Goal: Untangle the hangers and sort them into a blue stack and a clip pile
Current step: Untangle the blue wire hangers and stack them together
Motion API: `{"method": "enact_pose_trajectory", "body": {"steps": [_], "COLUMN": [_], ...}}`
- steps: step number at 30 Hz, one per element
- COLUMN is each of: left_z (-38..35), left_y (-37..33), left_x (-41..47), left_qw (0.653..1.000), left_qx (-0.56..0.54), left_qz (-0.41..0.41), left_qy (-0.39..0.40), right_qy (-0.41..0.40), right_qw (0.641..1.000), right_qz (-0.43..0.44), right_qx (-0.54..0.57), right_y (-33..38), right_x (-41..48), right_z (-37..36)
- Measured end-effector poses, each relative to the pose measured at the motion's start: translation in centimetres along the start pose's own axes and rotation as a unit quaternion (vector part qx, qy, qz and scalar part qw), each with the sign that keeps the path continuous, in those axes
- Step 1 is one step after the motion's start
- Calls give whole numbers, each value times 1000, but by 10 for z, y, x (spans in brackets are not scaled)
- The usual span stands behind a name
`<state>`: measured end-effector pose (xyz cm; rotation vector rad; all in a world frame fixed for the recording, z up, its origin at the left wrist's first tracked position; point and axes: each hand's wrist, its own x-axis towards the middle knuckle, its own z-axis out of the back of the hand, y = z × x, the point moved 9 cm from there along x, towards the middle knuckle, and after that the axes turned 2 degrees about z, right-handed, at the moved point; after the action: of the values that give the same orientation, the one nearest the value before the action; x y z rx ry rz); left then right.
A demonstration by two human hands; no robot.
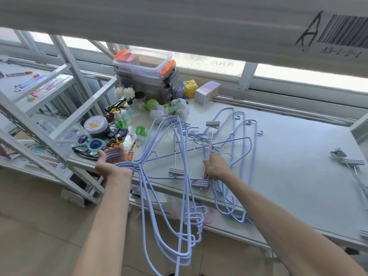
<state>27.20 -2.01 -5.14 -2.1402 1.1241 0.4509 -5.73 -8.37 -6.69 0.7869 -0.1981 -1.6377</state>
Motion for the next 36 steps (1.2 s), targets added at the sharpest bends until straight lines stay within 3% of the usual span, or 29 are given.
{"method": "enact_pose_trajectory", "body": {"steps": [7,19,24,26,30,36], "left_z": [3,-4,-2,-3,-4,-5], "left_y": [1,2,1,3,10,23], "left_x": [4,3,-1,-2,-7,-15], "left_qw": [1000,1000,1000,1000,1000,1000], "left_qx": [-4,-6,2,-5,-4,-12], "left_qz": [3,6,0,3,5,24], "left_qy": [-4,9,1,-2,-9,-11], "right_qy": [69,-11,18,41,169,192], "right_qw": [997,997,996,992,969,953], "right_qz": [17,70,87,110,97,107], "right_qx": [2,-39,-8,-46,-153,-207], "right_y": [5,11,20,25,11,7], "right_x": [0,5,-2,-12,-27,-32], "right_z": [-5,-6,10,15,-4,-15]}}
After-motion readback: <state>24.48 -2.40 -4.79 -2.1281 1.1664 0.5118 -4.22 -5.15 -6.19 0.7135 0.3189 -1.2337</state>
